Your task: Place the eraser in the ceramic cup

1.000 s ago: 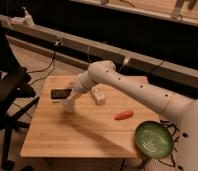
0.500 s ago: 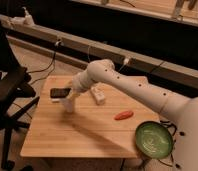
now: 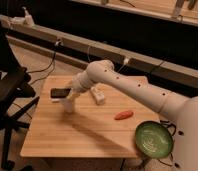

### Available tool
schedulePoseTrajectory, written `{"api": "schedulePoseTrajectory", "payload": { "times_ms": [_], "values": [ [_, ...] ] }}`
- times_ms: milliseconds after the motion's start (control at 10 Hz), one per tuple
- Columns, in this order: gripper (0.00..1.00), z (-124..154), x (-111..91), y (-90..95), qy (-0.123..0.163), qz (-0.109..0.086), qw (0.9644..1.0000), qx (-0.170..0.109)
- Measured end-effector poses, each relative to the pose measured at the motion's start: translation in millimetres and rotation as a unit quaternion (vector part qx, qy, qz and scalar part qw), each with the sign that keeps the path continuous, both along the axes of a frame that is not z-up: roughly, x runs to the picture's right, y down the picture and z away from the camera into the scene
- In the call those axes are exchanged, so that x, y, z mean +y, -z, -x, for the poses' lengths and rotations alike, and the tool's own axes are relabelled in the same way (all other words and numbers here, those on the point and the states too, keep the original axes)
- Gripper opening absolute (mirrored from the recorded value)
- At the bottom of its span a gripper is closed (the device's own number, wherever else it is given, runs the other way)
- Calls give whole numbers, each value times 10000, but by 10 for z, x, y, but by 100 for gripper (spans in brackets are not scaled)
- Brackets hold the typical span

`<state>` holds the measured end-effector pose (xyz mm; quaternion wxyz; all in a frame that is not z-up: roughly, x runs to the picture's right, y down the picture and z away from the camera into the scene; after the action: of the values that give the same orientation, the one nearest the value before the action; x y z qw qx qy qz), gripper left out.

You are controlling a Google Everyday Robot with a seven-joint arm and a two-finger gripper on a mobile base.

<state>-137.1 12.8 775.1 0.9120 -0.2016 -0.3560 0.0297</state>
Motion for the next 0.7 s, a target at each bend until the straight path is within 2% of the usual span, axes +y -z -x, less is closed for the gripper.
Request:
{"api": "schedulePoseTrajectory", "payload": {
  "times_ms": [100, 200, 300, 600, 700],
  "values": [
    [17, -32, 1, 0, -4, -22, 10000, 19],
    [16, -11, -13, 7, -48, -7, 10000, 85],
    [21, 0, -22, -6, -88, 32, 9999, 140],
    [49, -107, -41, -50, -202, 101, 9994, 247],
    [61, -94, -44, -59, -206, 114, 9994, 258]
  ]
}}
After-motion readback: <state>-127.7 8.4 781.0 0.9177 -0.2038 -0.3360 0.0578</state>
